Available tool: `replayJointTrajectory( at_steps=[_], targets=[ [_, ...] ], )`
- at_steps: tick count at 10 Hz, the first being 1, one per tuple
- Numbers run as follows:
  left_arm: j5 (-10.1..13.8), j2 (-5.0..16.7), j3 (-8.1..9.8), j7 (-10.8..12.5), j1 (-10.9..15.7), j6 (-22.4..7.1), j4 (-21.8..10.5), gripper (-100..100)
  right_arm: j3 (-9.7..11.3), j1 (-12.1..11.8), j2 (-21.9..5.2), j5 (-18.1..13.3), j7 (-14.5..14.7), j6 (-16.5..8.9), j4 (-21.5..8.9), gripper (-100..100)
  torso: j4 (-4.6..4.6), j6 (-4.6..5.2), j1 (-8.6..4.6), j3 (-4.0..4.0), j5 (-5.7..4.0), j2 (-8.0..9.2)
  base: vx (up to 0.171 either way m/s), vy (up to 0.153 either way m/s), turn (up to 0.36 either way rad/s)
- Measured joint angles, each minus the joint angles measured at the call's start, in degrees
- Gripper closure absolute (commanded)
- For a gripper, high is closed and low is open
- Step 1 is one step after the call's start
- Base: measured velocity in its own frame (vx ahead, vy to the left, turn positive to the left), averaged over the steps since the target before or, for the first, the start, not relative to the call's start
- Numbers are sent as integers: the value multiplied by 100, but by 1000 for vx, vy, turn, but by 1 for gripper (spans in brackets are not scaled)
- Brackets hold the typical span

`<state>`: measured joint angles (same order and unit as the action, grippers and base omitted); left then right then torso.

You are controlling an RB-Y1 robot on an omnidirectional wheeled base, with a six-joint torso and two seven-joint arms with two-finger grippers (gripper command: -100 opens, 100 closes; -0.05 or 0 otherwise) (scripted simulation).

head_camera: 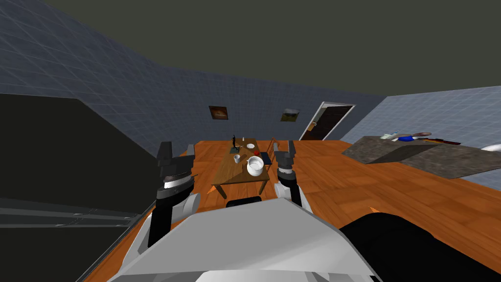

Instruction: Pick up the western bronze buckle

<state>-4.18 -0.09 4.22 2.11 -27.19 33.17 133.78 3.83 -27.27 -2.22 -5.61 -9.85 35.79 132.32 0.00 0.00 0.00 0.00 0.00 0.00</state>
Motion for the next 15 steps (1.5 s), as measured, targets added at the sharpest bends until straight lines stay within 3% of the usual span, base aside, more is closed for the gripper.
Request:
replayJointTrajectory(
  at_steps=[3,6,8,11,15],
  targets=[
    [0,0,0,0,0,0,0,0,28,210,-277,11,201,-318,-285,-100,0,-1,-3,0,-1,0,-6,-5,87],
    [0,0,0,0,0,0,0,0,167,524,-384,-31,581,-694,-774,-100,0,-2,-1,-1,-1,-1,-7,-3,109],
    [0,0,0,0,0,0,0,0,154,761,-511,14,824,-946,-1149,-100,-1,-1,-3,-1,-1,-1,-7,-4,101],
    [0,0,0,0,0,0,0,0,244,1190,-499,-13,1173,-1496,-1538,-100,0,-1,-1,-1,0,-2,-8,-6,143],
    [0,0,0,0,0,0,0,0,349,1563,-532,-5,1694,-2064,-2135,-100,0,-1,0,0,0,1,-8,-5,93]
  ],
)
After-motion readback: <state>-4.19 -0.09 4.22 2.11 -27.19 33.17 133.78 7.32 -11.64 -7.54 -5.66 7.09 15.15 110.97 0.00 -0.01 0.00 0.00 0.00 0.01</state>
